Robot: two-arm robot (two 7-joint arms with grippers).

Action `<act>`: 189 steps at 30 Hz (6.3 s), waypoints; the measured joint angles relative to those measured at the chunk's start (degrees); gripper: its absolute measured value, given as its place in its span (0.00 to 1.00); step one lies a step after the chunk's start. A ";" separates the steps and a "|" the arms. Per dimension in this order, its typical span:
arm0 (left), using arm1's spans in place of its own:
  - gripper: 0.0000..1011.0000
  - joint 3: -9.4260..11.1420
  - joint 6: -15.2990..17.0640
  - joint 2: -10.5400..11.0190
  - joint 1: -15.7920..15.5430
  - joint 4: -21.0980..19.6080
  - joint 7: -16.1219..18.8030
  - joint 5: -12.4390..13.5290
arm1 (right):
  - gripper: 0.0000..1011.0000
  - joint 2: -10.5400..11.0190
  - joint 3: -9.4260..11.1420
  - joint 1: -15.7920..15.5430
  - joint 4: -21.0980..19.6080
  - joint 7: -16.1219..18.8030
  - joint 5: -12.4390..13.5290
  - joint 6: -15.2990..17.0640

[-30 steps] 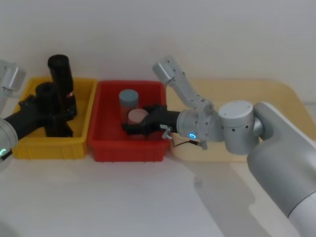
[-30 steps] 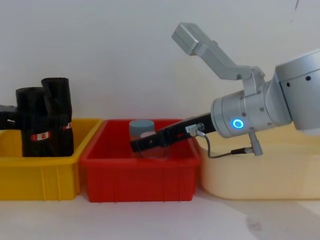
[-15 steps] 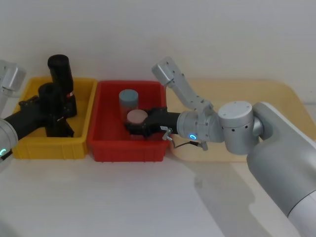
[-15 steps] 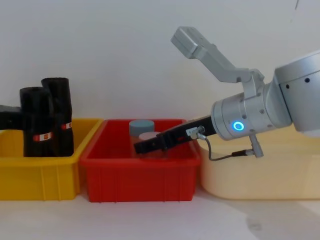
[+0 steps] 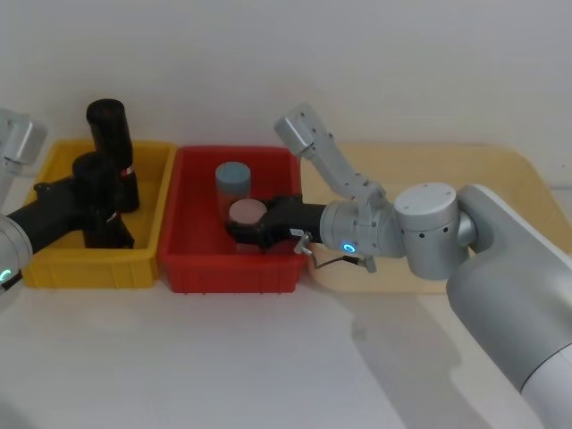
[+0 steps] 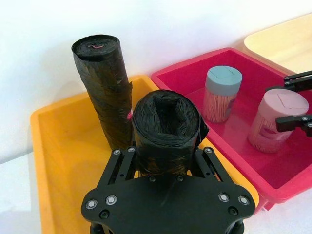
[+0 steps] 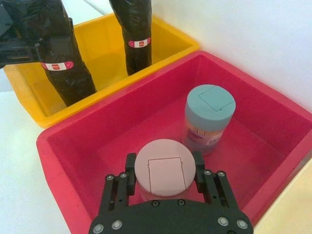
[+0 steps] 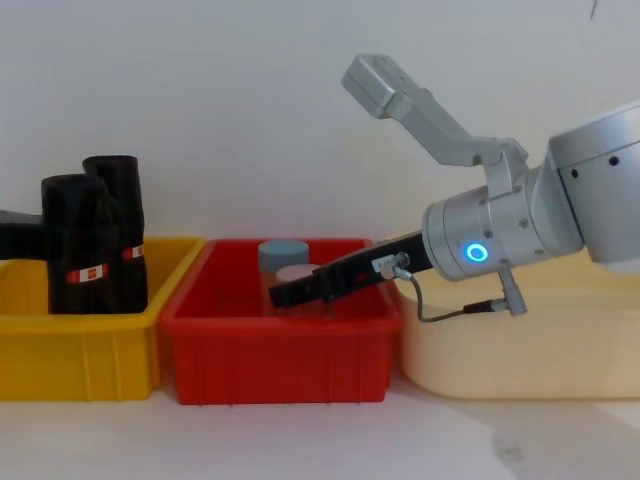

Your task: Pick up the garbage bag with the one hand and transfer it to the other hand.

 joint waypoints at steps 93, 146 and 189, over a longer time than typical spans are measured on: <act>0.35 16.20 -6.98 -26.72 -34.09 32.18 -21.82 -5.69 | 0.99 19.68 16.20 -14.08 -31.31 -11.70 -0.73 9.01; 0.35 17.08 -7.80 -28.65 -36.02 35.82 -23.19 -6.02 | 0.99 16.22 12.92 -11.04 -31.03 -10.65 -1.67 7.92; 0.37 17.08 -7.80 -28.67 -36.04 35.84 -23.19 -6.01 | 0.56 13.01 12.28 -9.08 -27.57 -10.00 -1.73 7.13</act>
